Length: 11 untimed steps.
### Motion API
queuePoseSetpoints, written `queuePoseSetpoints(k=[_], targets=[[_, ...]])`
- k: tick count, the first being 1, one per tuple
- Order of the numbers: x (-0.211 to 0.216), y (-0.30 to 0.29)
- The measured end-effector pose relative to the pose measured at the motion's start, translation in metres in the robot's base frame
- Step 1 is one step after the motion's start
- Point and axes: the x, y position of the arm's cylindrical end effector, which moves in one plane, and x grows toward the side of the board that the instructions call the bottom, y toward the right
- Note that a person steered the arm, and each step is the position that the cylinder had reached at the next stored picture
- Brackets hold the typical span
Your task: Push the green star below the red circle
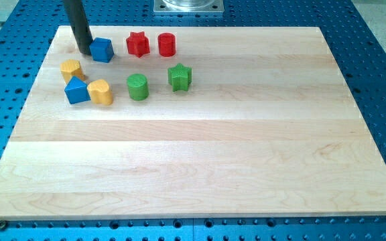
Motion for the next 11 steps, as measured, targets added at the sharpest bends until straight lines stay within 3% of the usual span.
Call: queuePoseSetpoints(k=[1, 2, 3, 5, 7, 9, 11], targets=[[-0.024, -0.028], [-0.065, 0.025], [-0.069, 0.087], [-0.011, 0.242], [0.051, 0.28], [0.086, 0.274], [0.088, 0.219]])
